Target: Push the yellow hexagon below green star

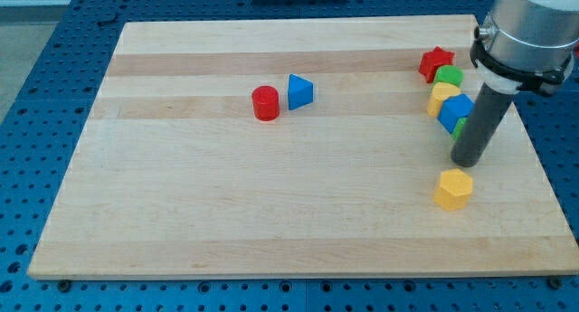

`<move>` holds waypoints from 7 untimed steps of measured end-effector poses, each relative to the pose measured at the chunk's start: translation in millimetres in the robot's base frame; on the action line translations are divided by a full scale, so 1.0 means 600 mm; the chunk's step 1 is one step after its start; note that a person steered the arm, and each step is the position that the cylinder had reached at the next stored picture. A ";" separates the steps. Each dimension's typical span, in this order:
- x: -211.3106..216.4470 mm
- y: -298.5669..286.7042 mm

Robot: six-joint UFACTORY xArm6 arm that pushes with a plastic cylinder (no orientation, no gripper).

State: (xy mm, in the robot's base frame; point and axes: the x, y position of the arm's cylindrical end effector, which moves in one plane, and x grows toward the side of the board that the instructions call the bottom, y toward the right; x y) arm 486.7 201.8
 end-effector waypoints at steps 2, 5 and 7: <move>0.021 0.039; -0.012 0.121; -0.020 0.123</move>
State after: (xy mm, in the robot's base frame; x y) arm 474.9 275.7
